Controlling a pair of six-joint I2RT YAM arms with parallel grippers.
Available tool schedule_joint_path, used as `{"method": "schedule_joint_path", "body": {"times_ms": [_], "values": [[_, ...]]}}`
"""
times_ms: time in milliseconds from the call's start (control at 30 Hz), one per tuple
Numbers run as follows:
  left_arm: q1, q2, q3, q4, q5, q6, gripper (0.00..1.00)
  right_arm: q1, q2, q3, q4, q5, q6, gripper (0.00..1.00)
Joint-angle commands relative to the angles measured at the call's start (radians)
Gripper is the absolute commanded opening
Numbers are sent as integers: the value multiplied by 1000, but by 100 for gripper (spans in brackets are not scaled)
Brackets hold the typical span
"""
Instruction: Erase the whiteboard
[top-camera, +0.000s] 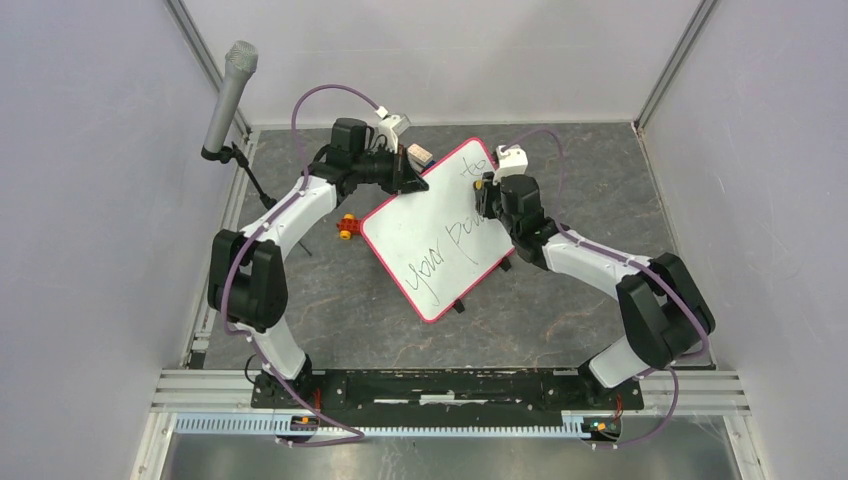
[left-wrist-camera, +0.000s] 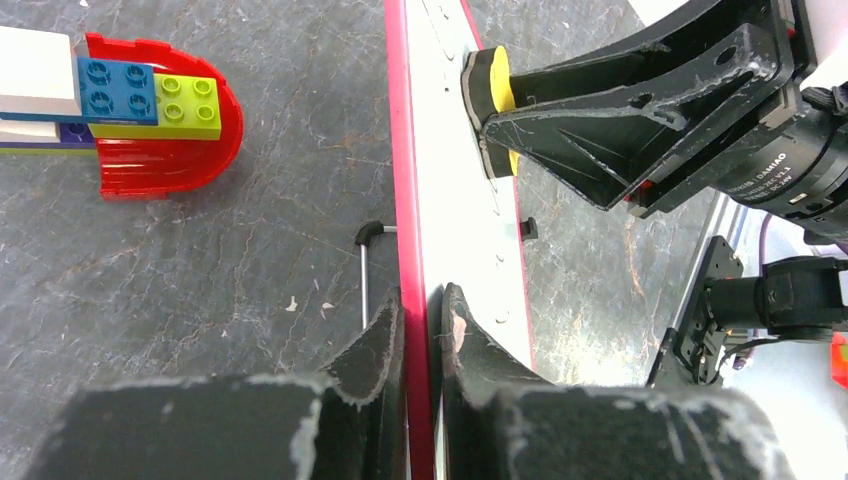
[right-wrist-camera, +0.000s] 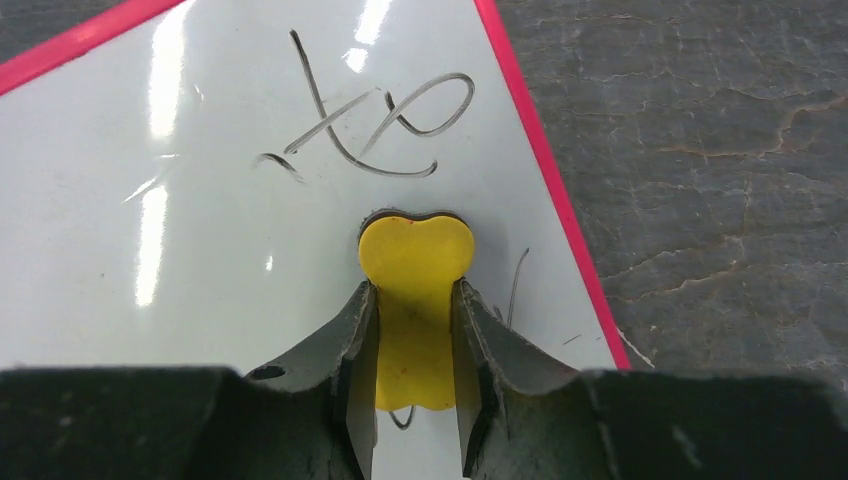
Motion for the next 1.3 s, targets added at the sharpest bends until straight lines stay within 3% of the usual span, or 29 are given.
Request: {"method": "schedule_joint_path", "body": {"times_ms": [0, 233, 467, 633, 733, 867, 1033, 1167, 1267], "values": [[4, -20, -22, -25, -99, 255, 2, 30, -23, -7, -80, 13, -25, 27], [2, 10, 2, -39, -39, 241, 2, 166, -9, 117, -43, -1, -38, 27], [-14, 11, -5, -44, -66, 248, 2, 95, 76, 215, -30, 20, -10, 27], [-32, 5, -16, -51, -84, 267, 2, 15, 84, 137, -28, 26, -10, 27], [-34, 20, -5, -51, -84, 256, 2, -11, 84, 124, -120, 53, -38, 27], [-45, 15, -4, -50, -79, 260, 2, -11, 51, 44, -92, 17, -41, 27], [-55, 4, 5, -68, -88, 275, 2, 54, 15, 66, -100, -7, -25, 27], [-61, 17, -3, -58, -95, 270, 2, 82, 47, 181, -106, -58, -14, 27], [-70, 23, -6, -64, -108, 283, 2, 70, 84, 236, -76, -13, 11, 27]]}}
